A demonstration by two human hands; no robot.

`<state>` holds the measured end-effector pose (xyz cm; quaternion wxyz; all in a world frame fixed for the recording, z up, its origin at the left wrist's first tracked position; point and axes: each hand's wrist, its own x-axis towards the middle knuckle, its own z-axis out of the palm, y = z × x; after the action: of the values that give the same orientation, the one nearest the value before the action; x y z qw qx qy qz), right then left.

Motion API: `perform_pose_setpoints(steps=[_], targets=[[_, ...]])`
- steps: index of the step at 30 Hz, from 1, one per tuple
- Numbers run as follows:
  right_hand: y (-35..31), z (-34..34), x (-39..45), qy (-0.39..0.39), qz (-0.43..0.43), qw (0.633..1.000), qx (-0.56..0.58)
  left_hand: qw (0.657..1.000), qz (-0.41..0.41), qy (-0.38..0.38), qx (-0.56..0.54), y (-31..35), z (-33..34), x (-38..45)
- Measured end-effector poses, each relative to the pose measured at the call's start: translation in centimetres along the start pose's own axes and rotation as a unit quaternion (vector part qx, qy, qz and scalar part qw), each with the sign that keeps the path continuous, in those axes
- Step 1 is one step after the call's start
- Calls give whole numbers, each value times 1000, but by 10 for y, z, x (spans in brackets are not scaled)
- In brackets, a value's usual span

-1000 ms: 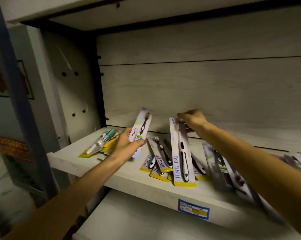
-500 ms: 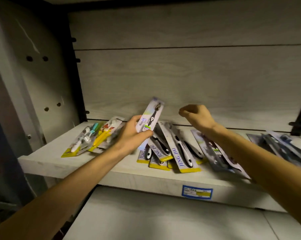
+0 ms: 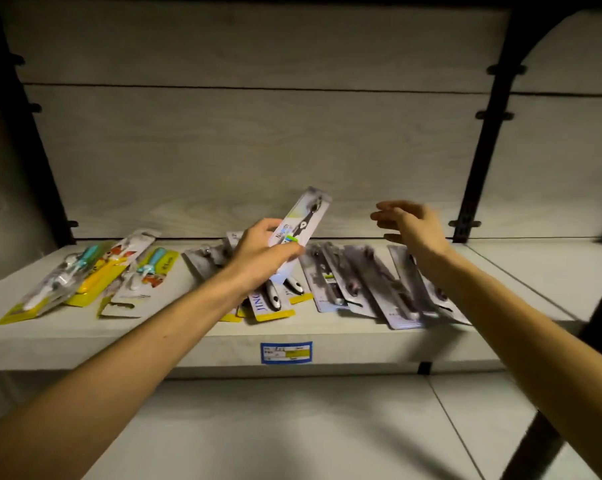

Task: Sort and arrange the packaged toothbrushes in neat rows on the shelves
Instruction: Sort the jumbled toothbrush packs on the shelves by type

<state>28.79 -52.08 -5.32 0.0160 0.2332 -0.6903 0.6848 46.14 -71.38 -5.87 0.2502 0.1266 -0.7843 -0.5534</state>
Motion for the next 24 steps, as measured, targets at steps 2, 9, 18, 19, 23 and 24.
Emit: perform_pose_setpoints(steps=[2, 9, 18, 19, 23, 24], targets=[[2, -22, -5, 18, -10, 1000, 15, 1000, 5, -19, 10, 8, 20, -6], [21, -86, -29, 8, -86, 996, -31, 999, -8, -40, -6, 26, 92, -16], [38, -126, -41, 50, -176, 979, -84, 999, 33, 23, -3, 43, 151, -26], [36, -125, -41, 59, -186, 978, -78, 999, 30, 39, -10, 43, 153, -30], [32, -126, -54, 45, -241, 963, -116, 997, 29, 60, -26, 43, 160, -59], [32, -130, -60, 32, -254, 957, -135, 997, 33, 63, -23, 44, 162, -67]])
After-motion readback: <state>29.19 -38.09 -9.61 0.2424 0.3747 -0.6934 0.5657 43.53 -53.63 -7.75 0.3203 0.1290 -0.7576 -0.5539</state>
